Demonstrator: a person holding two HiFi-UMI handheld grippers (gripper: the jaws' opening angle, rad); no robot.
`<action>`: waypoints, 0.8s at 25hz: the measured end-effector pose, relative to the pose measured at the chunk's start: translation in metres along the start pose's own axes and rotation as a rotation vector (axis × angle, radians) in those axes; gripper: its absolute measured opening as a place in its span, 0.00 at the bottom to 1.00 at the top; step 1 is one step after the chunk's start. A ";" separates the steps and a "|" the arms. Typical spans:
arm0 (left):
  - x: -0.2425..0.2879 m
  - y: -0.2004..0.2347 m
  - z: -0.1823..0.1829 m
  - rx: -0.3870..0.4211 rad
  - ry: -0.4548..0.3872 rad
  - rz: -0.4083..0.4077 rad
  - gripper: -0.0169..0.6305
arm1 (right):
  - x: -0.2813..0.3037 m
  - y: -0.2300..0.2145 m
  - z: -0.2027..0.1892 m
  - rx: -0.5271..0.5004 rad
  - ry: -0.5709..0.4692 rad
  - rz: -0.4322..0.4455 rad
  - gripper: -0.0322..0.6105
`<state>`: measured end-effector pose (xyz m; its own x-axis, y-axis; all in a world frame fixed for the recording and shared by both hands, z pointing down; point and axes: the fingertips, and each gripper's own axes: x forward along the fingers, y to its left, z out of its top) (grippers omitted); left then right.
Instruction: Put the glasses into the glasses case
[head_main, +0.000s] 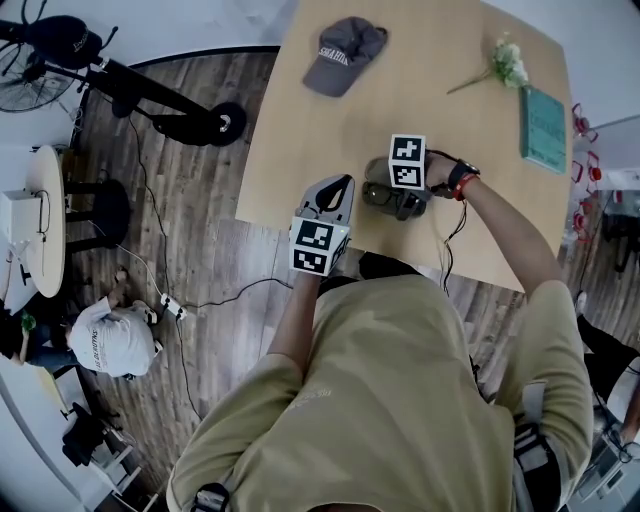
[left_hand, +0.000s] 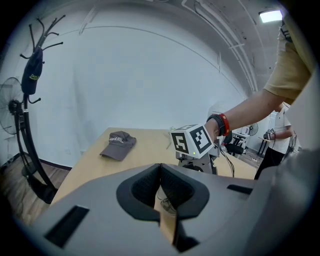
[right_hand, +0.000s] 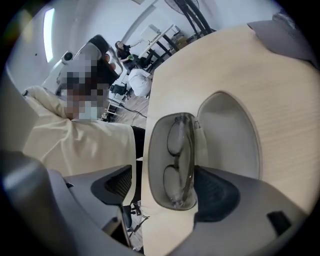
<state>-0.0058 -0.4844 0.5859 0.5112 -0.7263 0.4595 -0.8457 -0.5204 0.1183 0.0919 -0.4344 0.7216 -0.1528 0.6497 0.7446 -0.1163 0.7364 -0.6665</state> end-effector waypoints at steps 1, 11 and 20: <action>-0.001 -0.002 0.001 0.003 -0.001 -0.003 0.06 | -0.002 0.001 0.000 -0.003 -0.008 -0.013 0.68; -0.014 -0.010 0.013 0.026 -0.020 -0.029 0.06 | -0.045 0.020 0.011 0.046 -0.275 -0.161 0.66; -0.032 -0.021 0.051 0.073 -0.060 -0.060 0.06 | -0.104 0.055 -0.003 0.191 -0.647 -0.389 0.62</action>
<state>0.0039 -0.4732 0.5238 0.5709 -0.7171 0.3998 -0.8007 -0.5939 0.0783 0.1038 -0.4609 0.6074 -0.6019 0.0689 0.7956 -0.4371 0.8054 -0.4004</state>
